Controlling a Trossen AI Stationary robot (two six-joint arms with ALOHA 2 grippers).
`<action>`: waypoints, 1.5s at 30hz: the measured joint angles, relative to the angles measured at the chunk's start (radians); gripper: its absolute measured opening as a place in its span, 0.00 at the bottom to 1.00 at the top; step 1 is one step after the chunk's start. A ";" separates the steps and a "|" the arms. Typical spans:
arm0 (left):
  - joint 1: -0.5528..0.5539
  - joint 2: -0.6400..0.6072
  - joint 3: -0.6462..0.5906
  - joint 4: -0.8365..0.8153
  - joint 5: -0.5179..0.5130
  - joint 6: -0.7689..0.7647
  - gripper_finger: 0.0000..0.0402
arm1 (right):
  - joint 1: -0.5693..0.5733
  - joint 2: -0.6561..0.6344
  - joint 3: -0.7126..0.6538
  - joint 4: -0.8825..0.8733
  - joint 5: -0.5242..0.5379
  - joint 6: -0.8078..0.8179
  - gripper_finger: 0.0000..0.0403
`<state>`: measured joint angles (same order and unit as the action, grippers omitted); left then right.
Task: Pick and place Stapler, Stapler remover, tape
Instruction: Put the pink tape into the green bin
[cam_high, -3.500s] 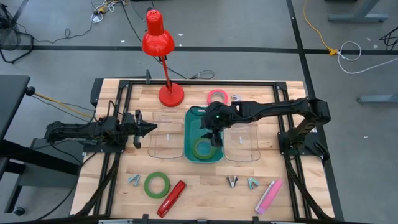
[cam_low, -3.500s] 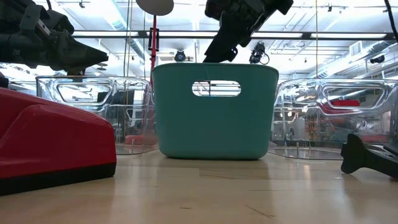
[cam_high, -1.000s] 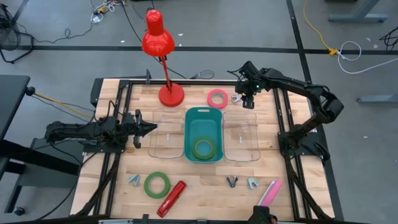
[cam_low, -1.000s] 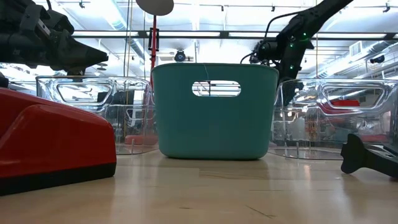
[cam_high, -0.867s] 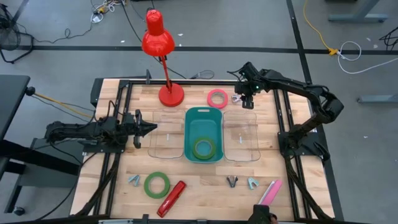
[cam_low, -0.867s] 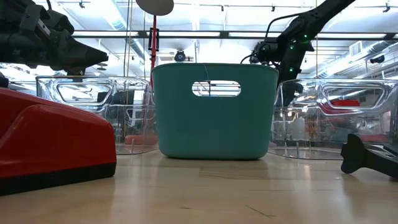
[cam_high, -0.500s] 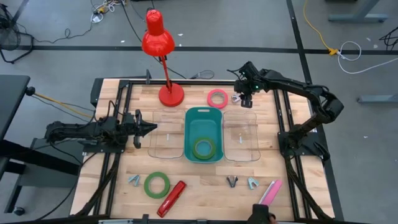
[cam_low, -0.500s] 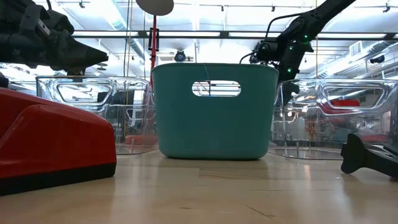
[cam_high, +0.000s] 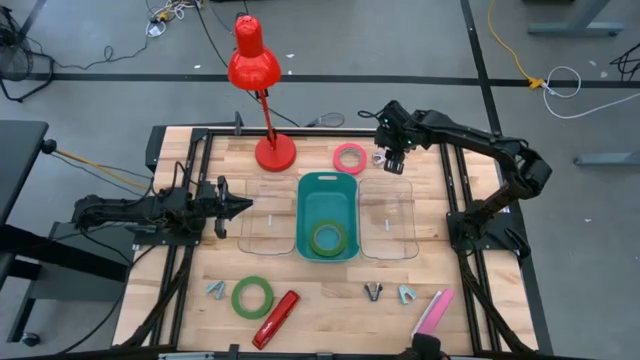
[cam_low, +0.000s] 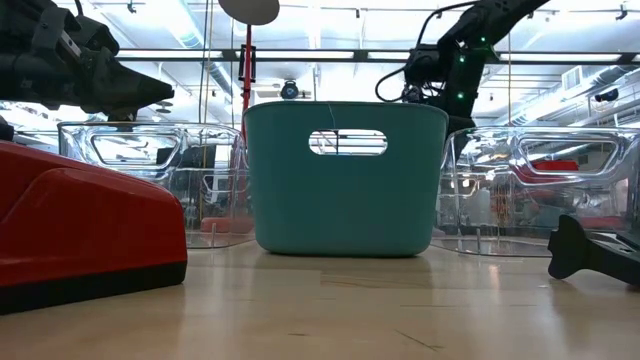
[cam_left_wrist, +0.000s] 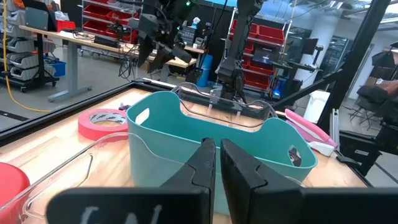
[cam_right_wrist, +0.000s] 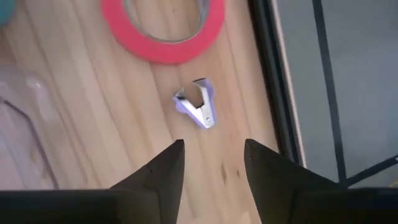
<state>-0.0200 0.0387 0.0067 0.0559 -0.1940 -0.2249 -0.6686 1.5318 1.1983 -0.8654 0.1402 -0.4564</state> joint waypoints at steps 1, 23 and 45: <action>0.000 0.000 0.000 0.000 0.000 0.000 0.07 | 0.000 0.000 0.005 0.000 0.000 -0.005 0.41; 0.000 0.000 0.000 0.000 0.000 0.000 0.07 | 0.020 0.000 0.013 0.198 -0.236 -0.067 0.41; 0.000 0.000 0.000 0.000 0.000 0.000 0.07 | 0.001 0.236 0.263 0.060 -0.090 0.490 0.48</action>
<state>-0.0197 0.0390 0.0067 0.0559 -0.1939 -0.2250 -0.6674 1.7675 1.4615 -0.8050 0.0503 0.0339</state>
